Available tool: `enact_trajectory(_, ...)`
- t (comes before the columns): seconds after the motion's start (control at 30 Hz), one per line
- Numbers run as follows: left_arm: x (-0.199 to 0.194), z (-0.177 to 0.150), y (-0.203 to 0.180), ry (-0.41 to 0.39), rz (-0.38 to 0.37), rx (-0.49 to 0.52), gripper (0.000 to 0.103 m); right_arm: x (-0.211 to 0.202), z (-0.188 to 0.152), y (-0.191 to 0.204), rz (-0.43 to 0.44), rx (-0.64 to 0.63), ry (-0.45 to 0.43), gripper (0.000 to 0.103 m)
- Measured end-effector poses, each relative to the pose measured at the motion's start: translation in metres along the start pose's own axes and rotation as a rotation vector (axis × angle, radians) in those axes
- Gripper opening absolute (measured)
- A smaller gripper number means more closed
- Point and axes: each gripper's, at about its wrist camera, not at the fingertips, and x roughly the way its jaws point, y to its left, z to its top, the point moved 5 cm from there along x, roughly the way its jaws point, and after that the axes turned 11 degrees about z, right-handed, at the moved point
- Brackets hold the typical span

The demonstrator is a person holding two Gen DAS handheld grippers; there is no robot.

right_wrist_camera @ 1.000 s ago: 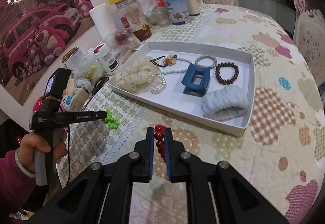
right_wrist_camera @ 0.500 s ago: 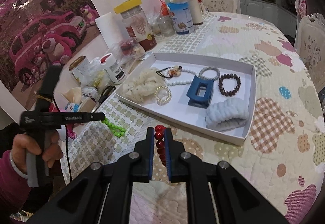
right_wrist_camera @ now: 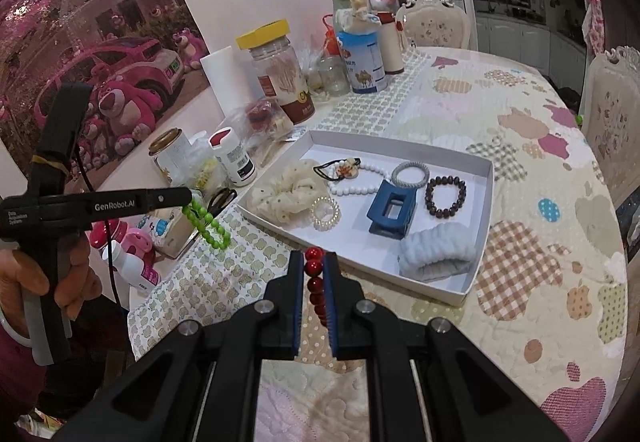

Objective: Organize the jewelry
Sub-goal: 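Lift both bracelets and move them toward the white tray, then lower both bracelets into the tray and open both grippers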

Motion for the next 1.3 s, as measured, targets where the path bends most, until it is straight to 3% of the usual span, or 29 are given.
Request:
enact_trajectory(0.37, -0.003, 0.012, -0.029, -0.031, 0.003, 0.064, 0.005, -0.009, 0.009, -0.007, -0.026, -0.015, -0.001, 0.010)
enact_trajectory(0.87, 0.024, 0.033, -0.049, -0.008, 0.001, 0.110, 0.005, 0.004, 0.036, -0.037, -0.061, 0.009, 0.008, 0.010)
enact_trajectory(1.3, 0.066, 0.063, -0.079, 0.045, -0.040, 0.127, 0.005, 0.038, 0.086, -0.076, -0.081, 0.032, 0.016, 0.009)
